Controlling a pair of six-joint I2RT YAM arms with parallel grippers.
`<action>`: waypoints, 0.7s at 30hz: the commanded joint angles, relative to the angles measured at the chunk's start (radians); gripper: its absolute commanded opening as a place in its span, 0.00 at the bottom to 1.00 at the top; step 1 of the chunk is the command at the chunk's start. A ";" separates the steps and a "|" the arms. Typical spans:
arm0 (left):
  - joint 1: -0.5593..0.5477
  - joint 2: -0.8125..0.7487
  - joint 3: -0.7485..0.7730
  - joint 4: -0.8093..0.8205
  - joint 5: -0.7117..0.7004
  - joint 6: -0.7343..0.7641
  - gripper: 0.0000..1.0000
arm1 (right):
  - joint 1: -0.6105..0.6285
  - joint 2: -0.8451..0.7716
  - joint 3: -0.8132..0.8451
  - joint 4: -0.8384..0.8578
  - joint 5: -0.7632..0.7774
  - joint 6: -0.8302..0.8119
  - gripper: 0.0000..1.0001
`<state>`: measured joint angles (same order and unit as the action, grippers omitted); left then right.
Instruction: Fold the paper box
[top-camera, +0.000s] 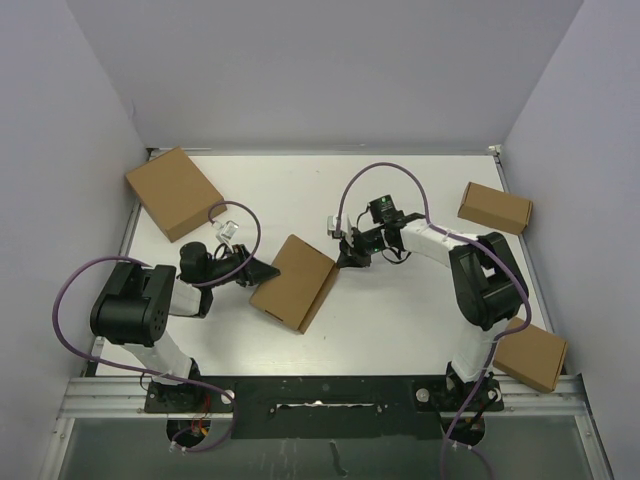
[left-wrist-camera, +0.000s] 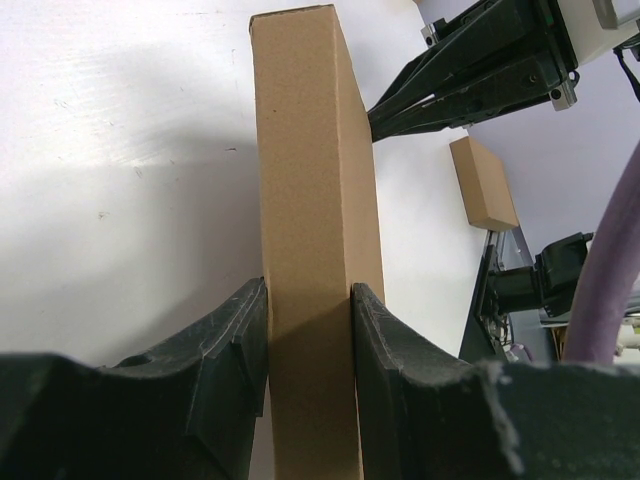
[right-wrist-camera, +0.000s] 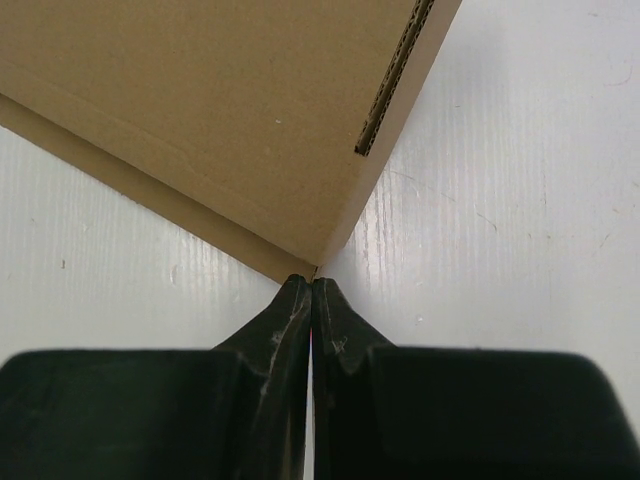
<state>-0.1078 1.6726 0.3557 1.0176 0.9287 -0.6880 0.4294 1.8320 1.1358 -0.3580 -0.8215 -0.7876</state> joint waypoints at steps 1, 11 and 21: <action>0.036 0.022 0.016 0.064 -0.093 0.062 0.00 | 0.008 -0.060 -0.002 -0.019 0.005 0.003 0.00; 0.033 -0.009 0.060 -0.043 -0.047 0.101 0.00 | 0.009 -0.057 0.012 -0.003 0.032 0.047 0.00; 0.021 -0.075 0.095 -0.190 -0.033 0.165 0.00 | 0.029 -0.064 0.016 0.008 0.034 0.064 0.00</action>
<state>-0.1028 1.6535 0.4164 0.8585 0.9585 -0.6231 0.4473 1.8286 1.1358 -0.3450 -0.7792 -0.7471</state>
